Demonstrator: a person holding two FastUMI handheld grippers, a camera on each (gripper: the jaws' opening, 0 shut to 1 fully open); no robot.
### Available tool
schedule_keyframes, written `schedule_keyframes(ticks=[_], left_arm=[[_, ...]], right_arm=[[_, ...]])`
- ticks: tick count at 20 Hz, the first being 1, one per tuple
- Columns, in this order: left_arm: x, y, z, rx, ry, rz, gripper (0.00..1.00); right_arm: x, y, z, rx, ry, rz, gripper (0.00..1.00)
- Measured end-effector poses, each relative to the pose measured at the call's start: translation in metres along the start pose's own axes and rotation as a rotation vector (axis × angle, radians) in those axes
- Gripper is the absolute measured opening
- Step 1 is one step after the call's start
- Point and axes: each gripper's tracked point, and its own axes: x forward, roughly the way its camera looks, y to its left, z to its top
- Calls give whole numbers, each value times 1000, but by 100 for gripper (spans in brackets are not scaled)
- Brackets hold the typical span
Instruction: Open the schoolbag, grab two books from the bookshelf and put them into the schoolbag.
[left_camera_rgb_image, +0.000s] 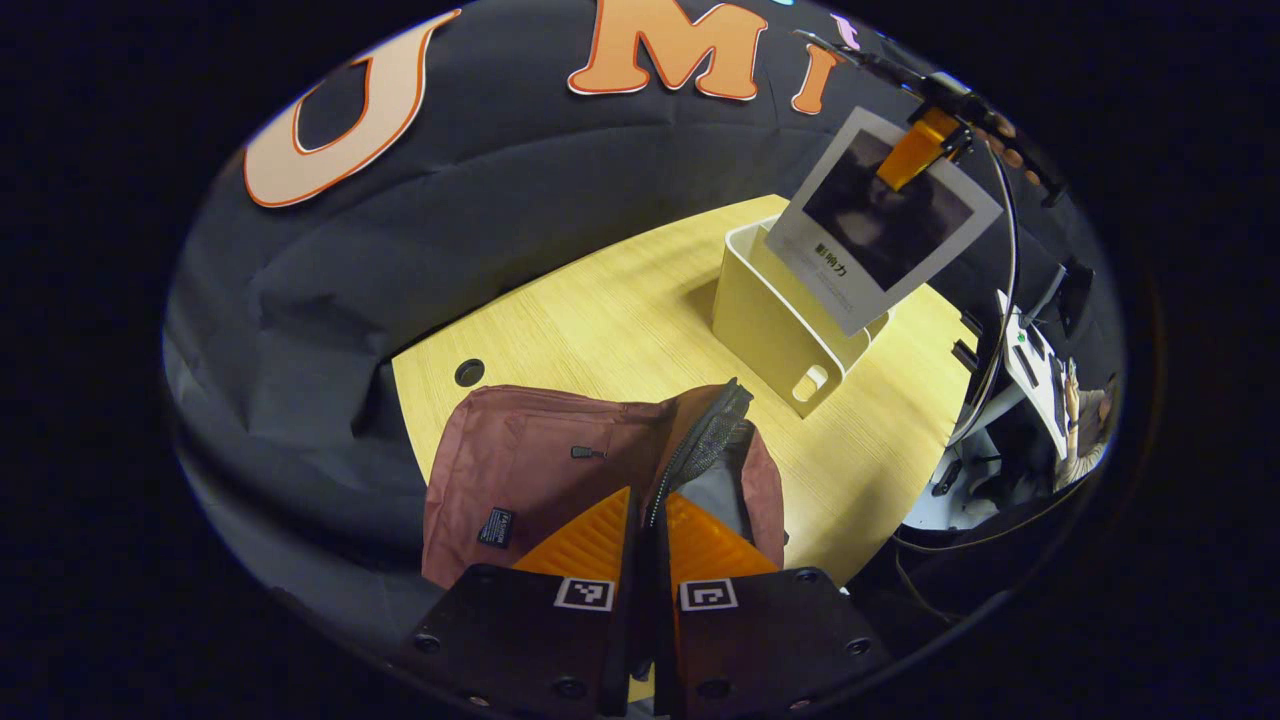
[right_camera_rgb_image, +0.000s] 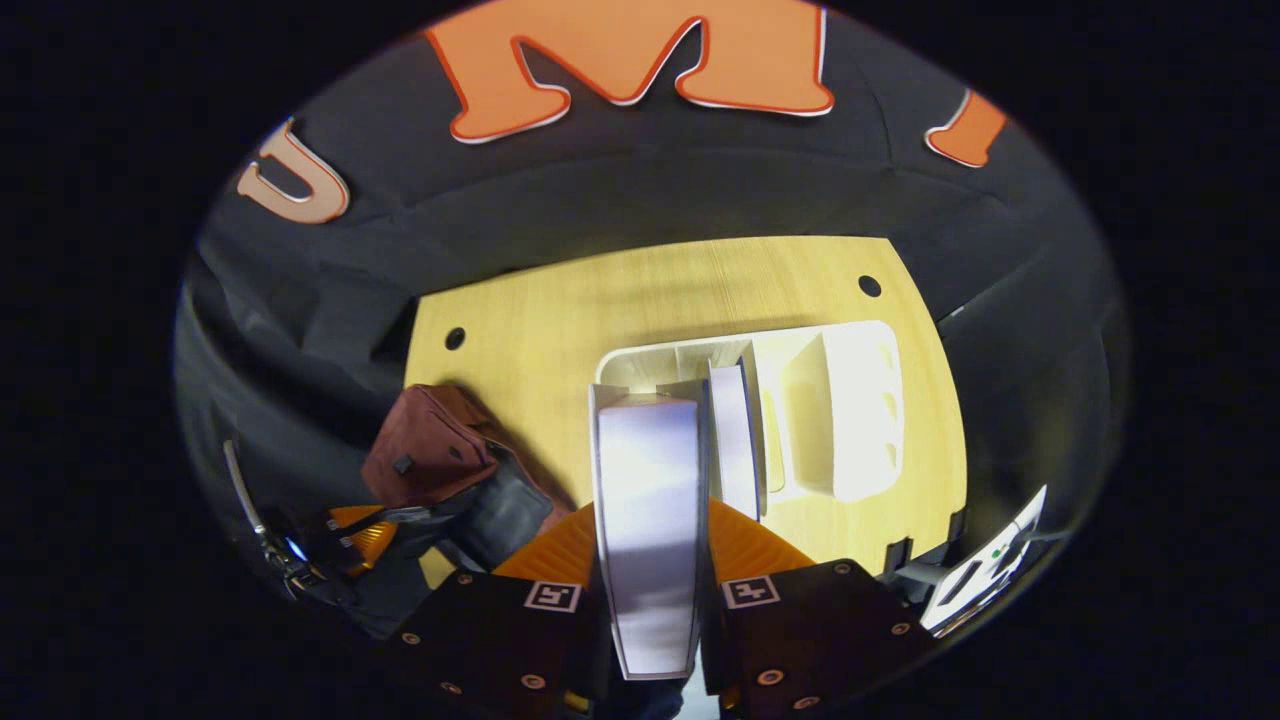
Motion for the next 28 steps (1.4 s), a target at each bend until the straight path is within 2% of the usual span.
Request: schedule_keyframes(ticks=[3,4,11,15,22,28], left_arm=[[1,1,-1,-4,12,-10,10],[2,2,0,-3,16,-9,6],[-2,9,5,11,32,14,4],[-7,10,10,2,43,24,4],[-16,5,23,-29,30,37,4],[-19,-9,29,-30,27,15,4]], right_arm=[[-12,2,-19,-8,-15,34,36],[-14,7,-26,5,-17,59,36],[-7,52,-71,49,-15,247,36],[21,86,-95,65,10,337,35],[82,113,-118,178,53,442,35],[129,172,-133,272,59,563,35]])
